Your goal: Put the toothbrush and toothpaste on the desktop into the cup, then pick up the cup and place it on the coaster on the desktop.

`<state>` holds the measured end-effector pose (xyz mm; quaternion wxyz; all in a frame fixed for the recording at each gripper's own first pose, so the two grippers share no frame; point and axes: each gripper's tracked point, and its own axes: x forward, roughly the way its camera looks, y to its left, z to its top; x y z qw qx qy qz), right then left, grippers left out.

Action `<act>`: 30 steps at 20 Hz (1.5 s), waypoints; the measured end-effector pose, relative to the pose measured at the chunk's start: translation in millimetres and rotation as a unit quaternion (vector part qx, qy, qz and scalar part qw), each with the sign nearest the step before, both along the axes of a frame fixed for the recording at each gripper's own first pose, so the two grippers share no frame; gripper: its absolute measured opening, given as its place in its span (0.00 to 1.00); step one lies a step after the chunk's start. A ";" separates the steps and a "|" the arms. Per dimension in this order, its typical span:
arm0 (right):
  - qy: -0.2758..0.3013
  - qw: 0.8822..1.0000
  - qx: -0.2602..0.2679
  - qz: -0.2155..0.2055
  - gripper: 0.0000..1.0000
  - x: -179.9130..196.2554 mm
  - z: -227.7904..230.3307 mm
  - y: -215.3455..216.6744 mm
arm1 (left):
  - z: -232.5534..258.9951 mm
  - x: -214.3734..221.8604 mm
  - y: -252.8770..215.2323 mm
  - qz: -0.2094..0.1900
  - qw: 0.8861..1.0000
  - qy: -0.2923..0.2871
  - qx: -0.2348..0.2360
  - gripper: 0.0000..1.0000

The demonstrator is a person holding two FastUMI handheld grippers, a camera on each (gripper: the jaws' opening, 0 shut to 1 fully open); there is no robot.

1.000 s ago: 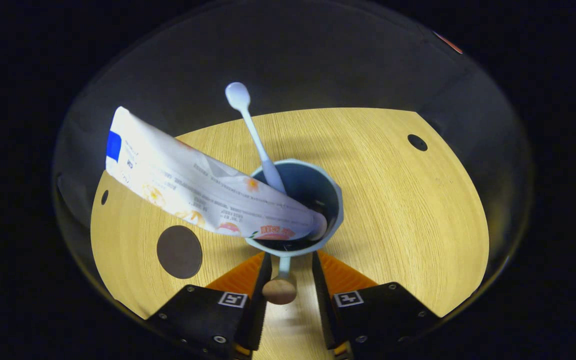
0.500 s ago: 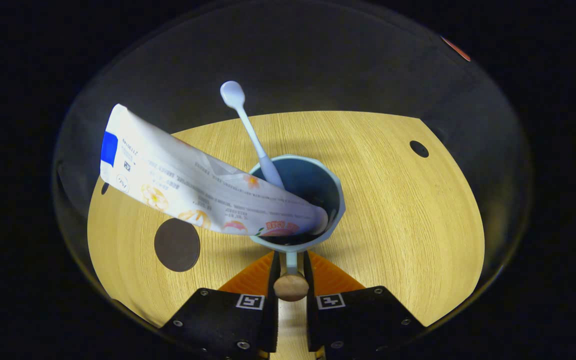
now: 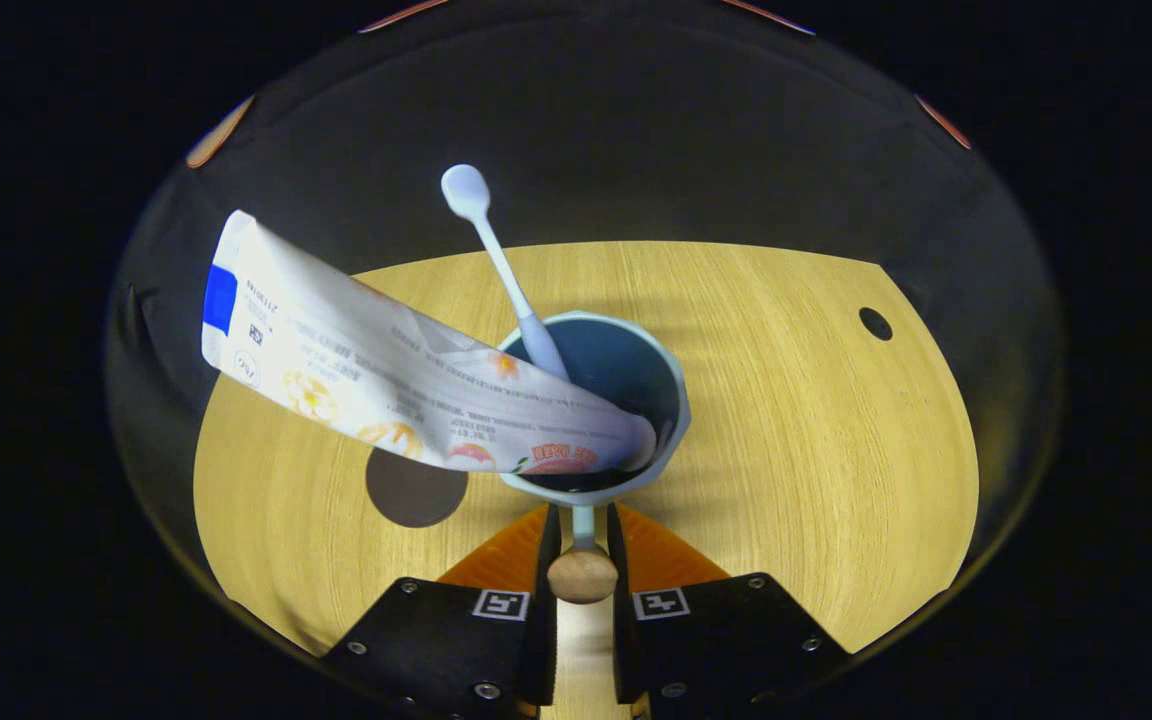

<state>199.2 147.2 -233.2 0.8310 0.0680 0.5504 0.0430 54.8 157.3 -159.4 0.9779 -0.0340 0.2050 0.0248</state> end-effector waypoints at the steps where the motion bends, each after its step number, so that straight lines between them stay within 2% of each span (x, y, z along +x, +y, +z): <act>1: -0.004 1.000 0.001 0.006 0.23 2.2 -1.6 0.4 | 0.2 -0.7 0.3 0.001 1.000 0.000 0.000 0.99; 10: -0.008 0.998 0.018 0.057 0.23 5.9 -2.5 3.5 | 3.3 -18.2 1.6 0.009 1.000 0.003 0.006 0.99; 16: -0.006 0.996 0.022 0.091 0.23 6.5 -7.2 4.8 | -4.0 -30.6 18.9 0.019 1.000 0.006 0.015 0.99; 23: -0.003 0.995 0.010 0.102 0.23 7.8 -5.2 3.0 | -9.2 -38.6 33.9 0.033 0.999 0.011 0.010 0.99; 25: -0.003 0.994 0.014 0.107 0.27 8.9 -5.3 3.3 | -13.4 -36.8 33.7 0.033 0.999 0.015 0.004 0.99; 26: -0.004 0.994 0.018 0.109 0.24 9.3 -5.3 3.3 | -15.2 -36.9 31.5 0.033 0.999 0.017 0.002 0.99; 28: -0.022 0.993 0.017 0.112 0.29 11.8 -2.9 -1.4 | -16.5 -35.1 27.6 0.029 0.999 0.019 0.003 0.99; 30: -0.040 0.992 0.029 0.116 0.40 15.3 7.8 -2.0 | -16.1 -29.4 23.3 0.024 1.000 0.019 0.005 0.99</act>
